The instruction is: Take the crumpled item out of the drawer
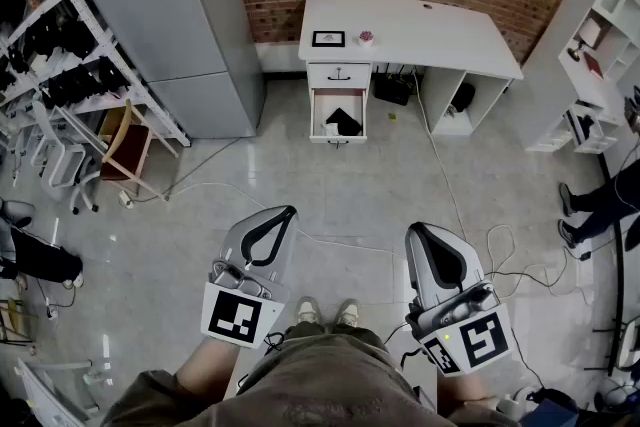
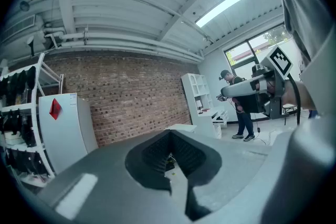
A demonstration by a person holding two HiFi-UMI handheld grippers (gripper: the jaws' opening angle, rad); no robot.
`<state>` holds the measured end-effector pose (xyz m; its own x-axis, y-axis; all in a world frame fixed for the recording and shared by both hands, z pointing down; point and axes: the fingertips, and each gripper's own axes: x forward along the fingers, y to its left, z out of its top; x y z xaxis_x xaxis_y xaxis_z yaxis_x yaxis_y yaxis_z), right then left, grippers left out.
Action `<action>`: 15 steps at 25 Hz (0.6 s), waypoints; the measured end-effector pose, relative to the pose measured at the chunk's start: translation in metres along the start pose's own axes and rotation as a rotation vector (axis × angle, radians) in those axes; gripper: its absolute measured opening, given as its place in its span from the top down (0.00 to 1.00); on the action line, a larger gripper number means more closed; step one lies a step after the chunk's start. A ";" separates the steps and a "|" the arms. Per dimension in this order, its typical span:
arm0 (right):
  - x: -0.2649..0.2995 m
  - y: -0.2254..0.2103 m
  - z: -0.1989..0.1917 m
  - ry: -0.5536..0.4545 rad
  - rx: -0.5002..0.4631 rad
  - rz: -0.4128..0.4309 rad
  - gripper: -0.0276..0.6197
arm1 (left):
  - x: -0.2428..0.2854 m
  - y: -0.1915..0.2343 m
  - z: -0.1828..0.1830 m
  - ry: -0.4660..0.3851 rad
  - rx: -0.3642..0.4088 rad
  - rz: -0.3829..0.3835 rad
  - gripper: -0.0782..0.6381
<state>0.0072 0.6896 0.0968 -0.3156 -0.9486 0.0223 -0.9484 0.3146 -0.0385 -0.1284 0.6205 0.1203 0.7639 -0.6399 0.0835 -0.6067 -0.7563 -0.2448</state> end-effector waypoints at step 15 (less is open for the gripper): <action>-0.020 -0.025 -0.004 -0.013 0.041 0.036 0.91 | 0.016 -0.031 0.005 0.023 0.033 0.009 0.89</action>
<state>0.0373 0.7009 0.1010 -0.3487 -0.9372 0.0068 -0.9345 0.3471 -0.0795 -0.0960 0.6343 0.1243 0.7527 -0.6501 0.1035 -0.6058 -0.7456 -0.2778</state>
